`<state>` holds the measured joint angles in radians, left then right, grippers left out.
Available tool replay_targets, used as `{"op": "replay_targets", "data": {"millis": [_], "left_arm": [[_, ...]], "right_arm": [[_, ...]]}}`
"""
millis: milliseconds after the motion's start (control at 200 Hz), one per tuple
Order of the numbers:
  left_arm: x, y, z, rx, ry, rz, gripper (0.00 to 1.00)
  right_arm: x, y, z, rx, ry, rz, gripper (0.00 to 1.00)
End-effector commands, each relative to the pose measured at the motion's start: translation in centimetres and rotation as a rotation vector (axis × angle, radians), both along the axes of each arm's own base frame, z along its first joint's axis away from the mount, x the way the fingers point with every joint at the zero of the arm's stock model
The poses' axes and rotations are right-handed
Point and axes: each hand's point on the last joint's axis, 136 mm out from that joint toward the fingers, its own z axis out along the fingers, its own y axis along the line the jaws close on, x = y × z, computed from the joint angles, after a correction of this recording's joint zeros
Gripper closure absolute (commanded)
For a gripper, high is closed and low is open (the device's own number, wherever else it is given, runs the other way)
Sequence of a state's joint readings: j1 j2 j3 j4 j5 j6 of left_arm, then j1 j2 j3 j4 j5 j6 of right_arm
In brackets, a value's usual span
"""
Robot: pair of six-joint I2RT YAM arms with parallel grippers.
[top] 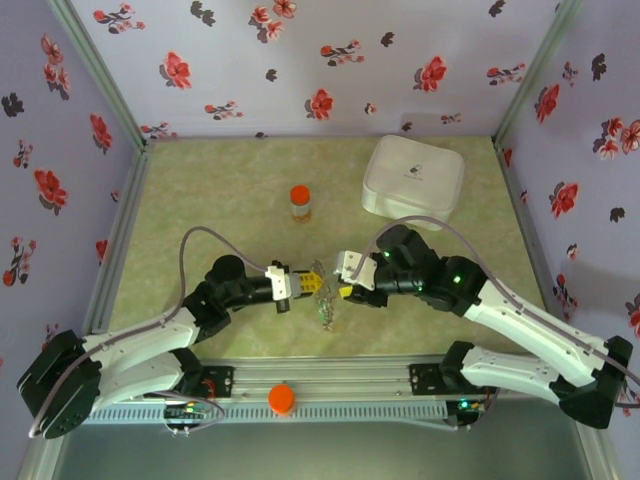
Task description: Put the keys on the keyring
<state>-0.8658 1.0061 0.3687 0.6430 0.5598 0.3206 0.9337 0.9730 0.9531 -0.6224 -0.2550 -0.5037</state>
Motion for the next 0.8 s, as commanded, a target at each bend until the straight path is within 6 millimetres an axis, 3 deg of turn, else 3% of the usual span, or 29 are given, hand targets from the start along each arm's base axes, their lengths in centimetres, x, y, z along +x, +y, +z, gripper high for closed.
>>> {"op": "replay_targets", "data": {"millis": [0, 165, 425, 795], "left_arm": [[-0.2, 0.1, 2.7, -0.099, -0.054, -0.007, 1.00], [-0.5, 0.0, 2.7, -0.102, -0.050, -0.023, 1.00], [-0.7, 0.0, 2.8, -0.105, -0.048, -0.031, 1.00], [-0.7, 0.1, 2.9, -0.106, -0.054, -0.032, 1.00]], "right_arm": [[-0.2, 1.0, 0.4, 0.063, 0.027, 0.014, 0.65], [0.1, 1.6, 0.7, 0.092, 0.029, 0.007, 0.74], [0.3, 2.1, 1.1, 0.102, 0.041, 0.009, 0.77], [1.1, 1.9, 0.0, 0.044, 0.048, -0.033, 0.98]]}}
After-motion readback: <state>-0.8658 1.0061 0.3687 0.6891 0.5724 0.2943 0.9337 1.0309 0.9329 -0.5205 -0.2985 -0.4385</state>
